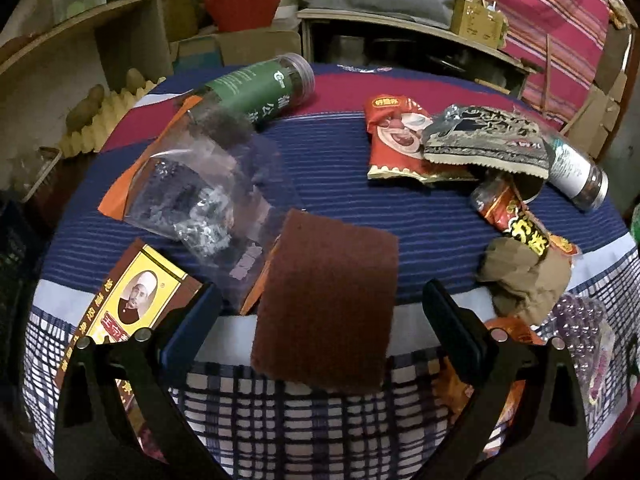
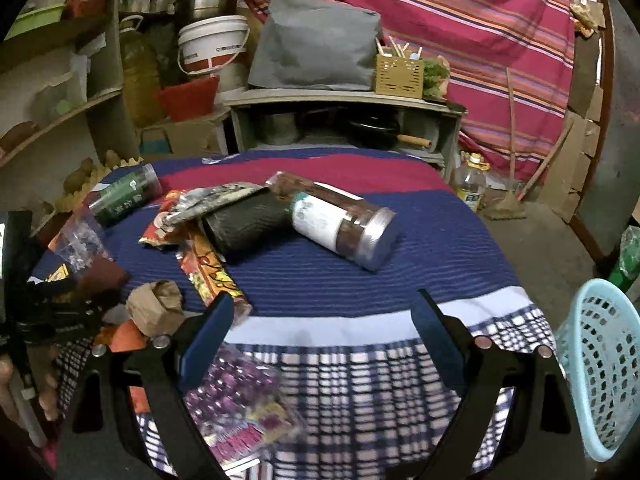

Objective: Collect trash
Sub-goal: 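Move the left tool to the second maroon pad and grasp it, then grasp the brown paper bag with the right tool while the left tool lifts the maroon pad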

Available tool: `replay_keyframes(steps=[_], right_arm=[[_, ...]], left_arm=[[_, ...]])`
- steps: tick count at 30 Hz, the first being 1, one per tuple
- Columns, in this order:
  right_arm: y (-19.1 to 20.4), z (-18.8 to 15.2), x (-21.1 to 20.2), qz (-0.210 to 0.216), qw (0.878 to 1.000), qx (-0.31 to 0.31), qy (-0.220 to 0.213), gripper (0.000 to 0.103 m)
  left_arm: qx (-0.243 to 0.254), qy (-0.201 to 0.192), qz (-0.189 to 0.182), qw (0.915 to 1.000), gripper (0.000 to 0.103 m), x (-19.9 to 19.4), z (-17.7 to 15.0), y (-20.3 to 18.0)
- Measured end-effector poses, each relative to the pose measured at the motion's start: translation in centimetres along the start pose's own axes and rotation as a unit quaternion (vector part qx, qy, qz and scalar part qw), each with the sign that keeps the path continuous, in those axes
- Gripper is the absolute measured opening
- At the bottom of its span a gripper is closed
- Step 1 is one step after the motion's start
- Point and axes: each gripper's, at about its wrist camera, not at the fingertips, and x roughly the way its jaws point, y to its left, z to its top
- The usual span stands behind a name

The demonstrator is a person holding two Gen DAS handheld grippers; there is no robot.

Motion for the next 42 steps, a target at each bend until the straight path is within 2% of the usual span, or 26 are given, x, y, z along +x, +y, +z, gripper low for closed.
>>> replay_keyframes(steps=[3,4,7,9,13,15,20,27,34,42], right_arm=[[0.8,-0.6,0.7,0.001,1.000,-0.016,0.003,0.088],[0.9,-0.9,1.0,0.005,1.000,-0.017,0.008,0.088],[1.4,-1.1,1.6,0.020,0.999,-0.018,0.022,0.088],[1.9,-1.0,1.6,0.028,0.999,-0.025,0.020,0.088],[3.2,-0.9,1.7,0.039,0.998,-0.050,0.015,0.088],[3.7,-1.0,1.8,0.039,0.997,-0.063,0.013,0.088],[3.9,-1.3,2.6,0.039,0.997,-0.067,0.023,0.088],[4.4,-0.9,2.3,0.052,0.997,-0.046,0.022,0.088],[7.0,-0.8,2.5,0.059,0.996,-0.056,0.026,0.088],[10.0,-1.0,3.0,0.077,0.994,-0.070,0.039,0.088]], left_arm=[[0.006,0.007,0.000,1.0000,0.095,0.3,0.0,-0.2],[0.007,0.009,-0.004,0.9999,0.090,0.4,0.1,-0.3],[0.016,0.014,-0.010,0.9997,0.084,0.6,0.1,-0.7],[0.025,0.017,-0.003,0.9996,0.083,0.7,0.0,-1.0],[0.031,0.019,-0.007,0.9993,0.072,0.4,0.2,-1.2],[0.029,0.014,-0.002,0.9995,0.072,0.0,0.4,-1.1],[0.016,-0.020,-0.022,0.9994,0.072,-2.9,0.8,-0.7],[0.007,-0.072,-0.005,0.9974,0.072,-6.8,1.4,0.4],[-0.023,-0.086,0.021,0.9958,0.072,-7.4,2.1,3.0],[-0.048,-0.087,0.031,0.9946,0.072,-7.3,1.9,5.6]])
